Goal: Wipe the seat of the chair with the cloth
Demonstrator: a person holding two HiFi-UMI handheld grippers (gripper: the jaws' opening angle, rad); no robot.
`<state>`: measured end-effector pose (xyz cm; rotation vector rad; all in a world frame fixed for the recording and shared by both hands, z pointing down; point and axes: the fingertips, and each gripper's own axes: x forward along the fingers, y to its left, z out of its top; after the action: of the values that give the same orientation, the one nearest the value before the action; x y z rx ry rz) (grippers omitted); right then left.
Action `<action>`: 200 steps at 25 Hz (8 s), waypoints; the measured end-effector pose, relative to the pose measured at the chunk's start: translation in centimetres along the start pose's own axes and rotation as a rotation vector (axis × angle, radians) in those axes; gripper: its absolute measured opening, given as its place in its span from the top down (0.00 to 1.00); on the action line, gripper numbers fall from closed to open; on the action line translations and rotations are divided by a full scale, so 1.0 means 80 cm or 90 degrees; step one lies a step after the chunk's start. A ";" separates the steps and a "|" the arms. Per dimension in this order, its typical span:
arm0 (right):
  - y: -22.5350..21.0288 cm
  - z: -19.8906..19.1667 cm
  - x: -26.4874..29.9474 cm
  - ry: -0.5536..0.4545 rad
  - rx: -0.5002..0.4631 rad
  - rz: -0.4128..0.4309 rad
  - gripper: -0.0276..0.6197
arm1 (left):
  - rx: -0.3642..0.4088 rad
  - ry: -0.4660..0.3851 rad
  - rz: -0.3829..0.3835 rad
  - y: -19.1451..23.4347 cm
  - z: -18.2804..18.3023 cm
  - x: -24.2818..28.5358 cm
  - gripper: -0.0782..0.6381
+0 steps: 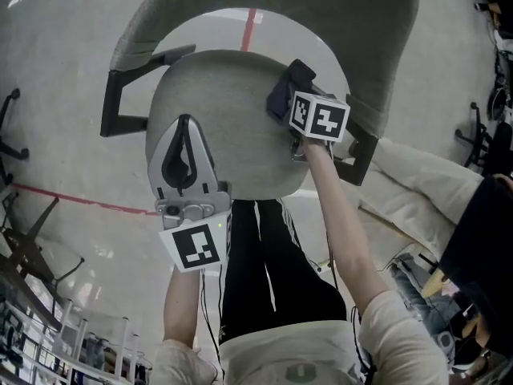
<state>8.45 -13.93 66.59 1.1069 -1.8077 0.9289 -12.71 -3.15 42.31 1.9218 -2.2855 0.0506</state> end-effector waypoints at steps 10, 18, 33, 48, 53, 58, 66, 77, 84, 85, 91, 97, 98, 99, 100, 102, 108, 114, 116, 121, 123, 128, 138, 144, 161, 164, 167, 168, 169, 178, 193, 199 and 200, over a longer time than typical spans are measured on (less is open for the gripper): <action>-0.059 -0.019 -0.023 0.016 -0.104 -0.158 0.87 | 0.002 -0.006 -0.015 -0.023 -0.001 0.009 0.87; -0.064 -0.020 -0.022 0.019 -0.078 -0.158 0.87 | 0.006 -0.003 -0.007 -0.024 -0.002 0.000 0.87; 0.162 0.102 -0.232 -0.245 -0.079 0.167 0.87 | 0.042 -0.031 0.099 0.050 0.036 -0.054 0.87; 0.392 0.014 -0.166 -0.068 0.036 0.487 0.87 | 0.051 0.000 0.221 0.131 0.002 -0.115 0.87; 0.414 -0.012 -0.105 -0.012 0.085 0.467 0.87 | 0.048 0.018 0.247 0.153 -0.009 -0.130 0.87; 0.435 -0.055 -0.048 0.039 0.090 0.452 0.87 | 0.056 0.031 0.255 0.160 -0.016 -0.138 0.87; 0.440 -0.075 0.009 0.079 0.100 0.428 0.87 | 0.062 0.044 0.227 0.158 -0.021 -0.133 0.87; 0.410 -0.086 0.032 0.080 0.048 0.368 0.87 | 0.058 0.039 0.187 0.133 -0.026 -0.118 0.87; 0.350 -0.087 0.023 0.053 0.035 0.313 0.87 | 0.064 0.035 0.162 0.116 -0.026 -0.107 0.87; 0.338 -0.088 0.022 0.050 0.038 0.304 0.87 | 0.065 0.035 0.157 0.112 -0.027 -0.105 0.87; 0.259 -0.096 0.007 0.038 0.060 0.250 0.87 | 0.066 0.033 0.110 0.076 -0.027 -0.091 0.87; 0.182 -0.102 -0.017 0.018 0.061 0.182 0.87 | 0.072 0.034 0.049 0.036 -0.027 -0.074 0.87; 0.169 -0.103 -0.021 0.015 0.067 0.174 0.87 | 0.073 0.033 0.041 0.029 -0.027 -0.070 0.87; 0.157 -0.105 -0.024 0.013 0.073 0.167 0.87 | 0.074 0.032 0.033 0.023 -0.026 -0.067 0.87; 0.145 -0.107 -0.027 0.010 0.075 0.159 0.87 | 0.074 0.030 0.027 0.016 -0.026 -0.064 0.87; 0.121 -0.111 -0.034 0.009 0.065 0.136 0.87 | 0.072 0.026 0.014 0.004 -0.025 -0.060 0.87; 0.049 -0.125 -0.054 0.016 0.029 0.046 0.87 | 0.077 0.018 -0.026 -0.025 -0.025 -0.046 0.87; -0.001 -0.134 -0.074 0.021 0.028 -0.052 0.87 | 0.075 0.010 -0.052 -0.051 -0.020 -0.043 0.87; -0.010 -0.137 -0.080 0.026 0.018 -0.098 0.87 | 0.078 0.012 -0.061 -0.057 -0.021 -0.046 0.87; -0.024 -0.142 -0.085 0.029 0.028 -0.159 0.87 | 0.082 0.013 -0.062 -0.060 -0.023 -0.054 0.87; -0.027 -0.143 -0.085 0.035 0.025 -0.179 0.87 | 0.084 0.013 -0.062 -0.059 -0.025 -0.057 0.87; -0.035 -0.142 -0.091 0.030 0.032 -0.219 0.87 | 0.081 0.014 -0.049 -0.052 -0.026 -0.061 0.87; -0.041 -0.137 -0.100 0.006 0.075 -0.196 0.87 | 0.083 0.015 -0.021 -0.037 -0.016 -0.080 0.87; 0.008 -0.052 -0.162 -0.107 0.136 -0.097 0.87 | 0.085 0.019 0.013 -0.017 0.004 -0.098 0.87; 0.365 0.015 -0.270 -0.180 0.090 0.481 0.87 | 0.086 0.017 0.182 0.086 0.021 -0.188 0.87; 0.402 -0.027 -0.244 -0.122 0.113 0.529 0.87 | 0.086 0.030 0.219 0.103 0.007 -0.210 0.87; 0.433 -0.061 -0.213 -0.082 0.119 0.551 0.87 | 0.084 0.043 0.250 0.121 -0.005 -0.232 0.87; 0.445 -0.073 -0.201 -0.068 0.115 0.553 0.87 | 0.085 0.046 0.259 0.128 -0.008 -0.241 0.87; 0.455 -0.084 -0.187 -0.052 0.113 0.554 0.87 | 0.085 0.049 0.268 0.136 -0.012 -0.249 0.87; 0.465 -0.190 -0.056 0.034 0.041 0.457 0.87 | 0.063 0.081 0.327 0.155 -0.061 -0.302 0.87; 0.409 -0.216 -0.040 0.027 0.040 0.349 0.87 | 0.068 0.072 0.276 0.156 -0.059 -0.299 0.87; 0.328 -0.232 -0.051 0.038 0.037 0.310 0.87 | 0.071 0.081 0.214 0.109 -0.058 -0.263 0.87; 0.310 -0.239 -0.054 0.036 0.040 0.300 0.87 | 0.075 0.081 0.194 0.097 -0.060 -0.256 0.87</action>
<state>-8.30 12.84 66.21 0.6883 -2.0449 1.2803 -16.48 18.81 44.79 1.5495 -2.5143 0.3394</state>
